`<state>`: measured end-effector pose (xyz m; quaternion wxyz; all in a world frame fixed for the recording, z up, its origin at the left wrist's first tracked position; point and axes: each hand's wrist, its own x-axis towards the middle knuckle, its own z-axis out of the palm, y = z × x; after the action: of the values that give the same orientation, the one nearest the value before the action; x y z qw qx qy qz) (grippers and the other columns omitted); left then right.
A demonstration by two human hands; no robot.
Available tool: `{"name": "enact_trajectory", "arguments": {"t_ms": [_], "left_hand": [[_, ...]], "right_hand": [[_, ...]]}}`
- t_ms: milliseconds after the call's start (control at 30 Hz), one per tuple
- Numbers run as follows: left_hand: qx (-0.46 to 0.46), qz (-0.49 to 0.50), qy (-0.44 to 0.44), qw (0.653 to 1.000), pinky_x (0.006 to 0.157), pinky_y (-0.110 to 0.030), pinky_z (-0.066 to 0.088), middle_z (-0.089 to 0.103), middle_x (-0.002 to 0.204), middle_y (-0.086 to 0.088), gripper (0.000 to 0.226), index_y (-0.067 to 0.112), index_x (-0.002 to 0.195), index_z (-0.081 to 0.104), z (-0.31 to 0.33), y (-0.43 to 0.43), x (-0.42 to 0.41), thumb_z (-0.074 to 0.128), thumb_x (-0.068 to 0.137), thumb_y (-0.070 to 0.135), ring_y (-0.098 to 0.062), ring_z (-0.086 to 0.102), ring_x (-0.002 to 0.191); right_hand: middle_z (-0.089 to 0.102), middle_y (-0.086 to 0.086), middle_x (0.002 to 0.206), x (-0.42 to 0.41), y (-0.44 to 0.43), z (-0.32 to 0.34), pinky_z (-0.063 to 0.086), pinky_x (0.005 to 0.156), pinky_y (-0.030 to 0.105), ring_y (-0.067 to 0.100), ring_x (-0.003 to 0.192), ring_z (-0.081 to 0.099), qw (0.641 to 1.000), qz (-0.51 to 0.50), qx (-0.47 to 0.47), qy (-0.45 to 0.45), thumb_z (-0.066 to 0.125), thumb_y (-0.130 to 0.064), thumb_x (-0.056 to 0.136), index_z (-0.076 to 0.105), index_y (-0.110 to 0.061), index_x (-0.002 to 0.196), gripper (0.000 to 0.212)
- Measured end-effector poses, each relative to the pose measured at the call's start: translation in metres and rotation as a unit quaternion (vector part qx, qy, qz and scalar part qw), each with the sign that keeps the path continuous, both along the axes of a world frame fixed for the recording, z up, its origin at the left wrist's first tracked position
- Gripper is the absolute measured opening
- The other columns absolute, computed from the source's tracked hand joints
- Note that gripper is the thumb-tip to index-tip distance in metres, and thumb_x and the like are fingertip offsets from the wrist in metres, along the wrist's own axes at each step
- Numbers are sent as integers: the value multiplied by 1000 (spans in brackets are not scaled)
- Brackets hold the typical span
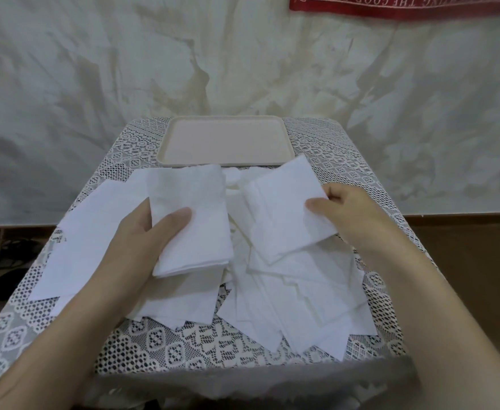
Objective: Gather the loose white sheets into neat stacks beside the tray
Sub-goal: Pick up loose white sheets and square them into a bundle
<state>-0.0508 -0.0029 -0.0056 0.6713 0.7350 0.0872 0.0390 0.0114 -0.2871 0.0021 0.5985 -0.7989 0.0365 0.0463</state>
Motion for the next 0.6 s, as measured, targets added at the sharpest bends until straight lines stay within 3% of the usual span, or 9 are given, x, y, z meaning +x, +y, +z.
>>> {"name": "enact_trajectory", "arguments": {"t_ms": [133, 233, 333, 400, 500, 600], "left_hand": [[5, 2, 1, 1000, 80, -43, 56, 81, 103, 3, 18, 28, 113, 74, 0, 0, -1, 65, 99, 34, -17, 78, 88], [4, 5, 3, 1000, 78, -41, 55, 81, 102, 3, 17, 28, 113, 74, 0, 0, -1, 65, 99, 34, -15, 78, 86], [3, 4, 5, 1000, 77, -40, 54, 81, 101, 3, 17, 29, 112, 74, 1, 1, -1, 65, 99, 34, -16, 78, 86], [2, 5, 6, 1000, 79, -41, 55, 81, 102, 3, 17, 29, 113, 74, 1, 2, 0, 65, 99, 34, -18, 78, 89], [-2, 7, 7, 1000, 79, -41, 55, 81, 102, 2, 18, 27, 114, 74, 0, 3, 1, 64, 99, 34, -17, 77, 87], [-13, 7, 7, 1000, 79, -41, 55, 81, 104, 1, 23, 26, 116, 73, 0, 4, 1, 65, 97, 34, -19, 78, 90]], "right_hand": [[74, 1, 80, 0, -4, -5, 51, 48, 22, 14, 64, 69, 999, -6, 24, 33, 73, -18, 92, 63, -14, 91, 11], [79, 9, 98, 2, -1, -9, 62, 69, 40, 24, 85, 77, 997, 14, 22, 74, 79, -30, 88, 70, -10, 108, 30], [79, 4, 92, 2, 3, -7, 61, 64, 34, 17, 78, 75, 997, 26, 31, 67, 76, -20, 91, 74, -10, 103, 16], [78, 3, 90, 3, 4, -6, 63, 64, 37, 18, 78, 74, 999, 0, 27, 30, 73, -15, 93, 74, -13, 97, 5], [76, -2, 87, 6, 6, -3, 63, 64, 41, 10, 70, 72, 999, -33, 13, 1, 70, -14, 95, 72, -19, 92, 6], [77, 1, 91, 9, 10, -5, 64, 71, 47, 19, 80, 74, 1000, -16, -14, 9, 70, -14, 94, 72, -17, 95, 4]]}}
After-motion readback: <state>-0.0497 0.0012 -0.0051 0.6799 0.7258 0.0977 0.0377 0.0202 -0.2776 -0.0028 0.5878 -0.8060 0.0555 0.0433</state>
